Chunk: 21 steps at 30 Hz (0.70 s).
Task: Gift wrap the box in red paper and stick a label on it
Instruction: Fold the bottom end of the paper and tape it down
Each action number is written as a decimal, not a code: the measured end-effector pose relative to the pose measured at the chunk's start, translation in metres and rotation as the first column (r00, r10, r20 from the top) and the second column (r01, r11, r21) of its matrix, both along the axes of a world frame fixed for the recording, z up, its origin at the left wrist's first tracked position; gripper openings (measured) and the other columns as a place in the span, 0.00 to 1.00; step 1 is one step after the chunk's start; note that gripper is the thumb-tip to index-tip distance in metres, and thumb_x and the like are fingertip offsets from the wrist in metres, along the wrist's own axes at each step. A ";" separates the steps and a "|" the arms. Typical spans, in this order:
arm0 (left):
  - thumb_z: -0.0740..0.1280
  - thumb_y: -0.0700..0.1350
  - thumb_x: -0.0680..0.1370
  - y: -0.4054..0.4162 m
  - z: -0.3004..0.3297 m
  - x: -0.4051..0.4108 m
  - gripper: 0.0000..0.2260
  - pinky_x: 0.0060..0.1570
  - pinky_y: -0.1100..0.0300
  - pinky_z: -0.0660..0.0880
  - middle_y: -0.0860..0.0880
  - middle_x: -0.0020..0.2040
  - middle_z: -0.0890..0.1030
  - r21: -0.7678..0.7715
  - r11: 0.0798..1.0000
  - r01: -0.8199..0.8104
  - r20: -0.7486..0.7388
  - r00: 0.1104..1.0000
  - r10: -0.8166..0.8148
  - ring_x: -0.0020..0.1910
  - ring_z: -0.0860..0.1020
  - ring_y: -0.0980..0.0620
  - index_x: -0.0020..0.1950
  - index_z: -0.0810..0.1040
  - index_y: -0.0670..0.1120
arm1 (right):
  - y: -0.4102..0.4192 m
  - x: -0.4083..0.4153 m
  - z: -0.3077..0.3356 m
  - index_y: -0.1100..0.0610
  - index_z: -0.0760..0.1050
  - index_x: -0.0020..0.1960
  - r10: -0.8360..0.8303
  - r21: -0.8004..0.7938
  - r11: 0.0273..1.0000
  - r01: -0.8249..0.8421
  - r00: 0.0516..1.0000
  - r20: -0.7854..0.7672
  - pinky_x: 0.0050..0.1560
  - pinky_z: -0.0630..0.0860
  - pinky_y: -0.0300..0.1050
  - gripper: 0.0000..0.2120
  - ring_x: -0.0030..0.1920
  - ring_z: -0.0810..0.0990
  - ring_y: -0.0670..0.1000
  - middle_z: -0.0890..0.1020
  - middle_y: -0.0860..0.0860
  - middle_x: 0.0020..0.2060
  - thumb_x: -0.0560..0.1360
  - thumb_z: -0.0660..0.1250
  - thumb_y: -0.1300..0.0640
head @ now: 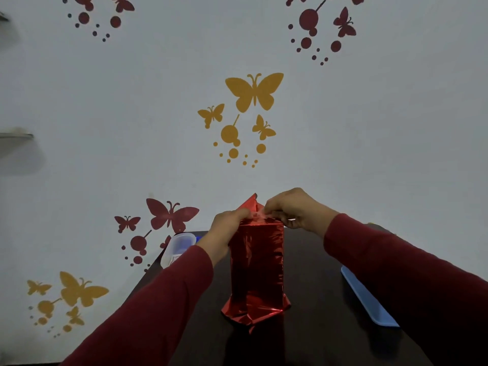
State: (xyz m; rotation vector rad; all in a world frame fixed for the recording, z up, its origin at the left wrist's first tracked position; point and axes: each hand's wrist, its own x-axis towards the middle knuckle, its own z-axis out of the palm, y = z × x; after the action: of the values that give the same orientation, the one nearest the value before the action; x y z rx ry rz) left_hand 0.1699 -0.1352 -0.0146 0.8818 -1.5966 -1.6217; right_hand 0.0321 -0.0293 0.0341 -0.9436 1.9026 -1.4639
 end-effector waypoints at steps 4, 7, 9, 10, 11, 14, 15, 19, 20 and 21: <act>0.74 0.45 0.73 -0.006 -0.003 -0.003 0.14 0.47 0.53 0.80 0.39 0.50 0.87 -0.038 0.999 0.001 0.018 1.000 0.000 0.43 0.84 0.45 0.55 0.84 0.40 | -0.006 0.001 -0.001 0.65 0.85 0.50 -0.038 0.042 0.998 0.045 0.986 -0.161 0.33 0.70 0.41 0.18 0.33 0.80 0.50 0.88 0.59 0.41 0.61 0.81 0.64; 0.75 0.46 0.73 -0.009 -0.004 -0.004 0.14 0.46 0.54 0.80 0.40 0.49 0.87 -0.058 0.998 -0.001 0.015 1.000 0.001 0.43 0.85 0.44 0.55 0.84 0.40 | -0.009 0.006 0.002 0.63 0.86 0.50 -0.075 0.071 0.992 0.103 0.943 -0.323 0.31 0.71 0.42 0.17 0.26 0.72 0.49 0.86 0.56 0.37 0.63 0.81 0.61; 0.75 0.46 0.73 -0.008 -0.004 -0.005 0.13 0.46 0.54 0.80 0.41 0.46 0.87 -0.069 0.998 0.002 0.015 1.000 -0.001 0.42 0.84 0.45 0.54 0.83 0.40 | -0.012 0.007 0.004 0.61 0.85 0.47 -0.076 0.100 0.987 0.128 0.908 -0.411 0.34 0.73 0.43 0.13 0.29 0.74 0.50 0.85 0.54 0.36 0.63 0.80 0.60; 0.75 0.45 0.73 -0.008 -0.004 -0.005 0.12 0.46 0.54 0.80 0.41 0.45 0.86 -0.070 0.998 0.000 0.016 1.000 0.001 0.42 0.84 0.45 0.53 0.83 0.40 | -0.013 0.006 0.007 0.59 0.84 0.43 -0.074 0.127 0.981 0.144 0.894 -0.442 0.33 0.72 0.43 0.11 0.29 0.75 0.50 0.83 0.51 0.33 0.63 0.80 0.58; 0.75 0.45 0.73 -0.008 -0.005 -0.005 0.12 0.46 0.53 0.80 0.41 0.44 0.86 -0.071 0.997 -0.002 0.015 1.000 0.004 0.41 0.84 0.45 0.53 0.83 0.40 | -0.015 0.004 0.009 0.57 0.81 0.39 -0.065 0.162 0.974 0.157 0.884 -0.464 0.32 0.71 0.42 0.12 0.31 0.76 0.50 0.82 0.49 0.32 0.62 0.81 0.56; 0.73 0.45 0.74 -0.011 -0.007 -0.004 0.13 0.49 0.51 0.81 0.39 0.48 0.86 -0.068 0.998 -0.001 0.001 1.000 0.001 0.43 0.84 0.45 0.55 0.83 0.39 | -0.018 -0.006 0.011 0.57 0.81 0.52 -0.020 0.270 0.951 0.150 0.903 -0.429 0.45 0.78 0.47 0.23 0.50 0.80 0.53 0.83 0.51 0.49 0.62 0.85 0.50; 0.73 0.45 0.74 -0.011 -0.008 -0.003 0.13 0.48 0.52 0.81 0.39 0.48 0.86 -0.071 0.997 0.004 0.001 1.000 -0.004 0.43 0.84 0.45 0.56 0.83 0.40 | -0.015 -0.008 0.007 0.56 0.80 0.60 -0.031 0.268 0.955 0.124 0.944 -0.328 0.51 0.77 0.49 0.27 0.57 0.79 0.54 0.81 0.51 0.58 0.64 0.84 0.52; 0.73 0.45 0.75 -0.010 -0.007 -0.003 0.12 0.42 0.57 0.79 0.43 0.46 0.86 -0.079 0.997 0.014 -0.003 1.000 -0.014 0.43 0.84 0.47 0.56 0.82 0.42 | -0.008 -0.003 -0.028 0.48 0.81 0.60 0.000 0.033 0.999 -0.010 0.961 0.276 0.54 0.74 0.51 0.21 0.59 0.79 0.51 0.79 0.48 0.63 0.70 0.73 0.63; 0.74 0.44 0.75 -0.009 -0.007 -0.003 0.12 0.42 0.57 0.79 0.43 0.47 0.86 -0.080 0.997 0.015 -0.005 1.000 -0.016 0.43 0.84 0.47 0.56 0.81 0.42 | -0.008 -0.001 -0.034 0.49 0.82 0.59 0.016 -0.031 1.000 -0.007 0.946 0.323 0.53 0.75 0.50 0.19 0.56 0.80 0.51 0.81 0.49 0.61 0.71 0.71 0.64; 0.74 0.44 0.75 -0.009 -0.008 -0.002 0.12 0.43 0.56 0.80 0.42 0.48 0.86 -0.078 0.997 0.014 -0.008 1.000 -0.015 0.43 0.84 0.46 0.56 0.81 0.41 | -0.009 0.002 -0.037 0.51 0.83 0.60 0.022 -0.067 0.998 0.000 0.947 0.320 0.52 0.77 0.48 0.18 0.53 0.81 0.51 0.83 0.50 0.58 0.72 0.69 0.64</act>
State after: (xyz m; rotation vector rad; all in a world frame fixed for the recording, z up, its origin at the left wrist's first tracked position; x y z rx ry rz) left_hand 0.1675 -0.1443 -0.0221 0.8234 -1.6524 -1.5605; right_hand 0.0343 -0.0387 -0.0028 -0.6924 1.6189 -1.5742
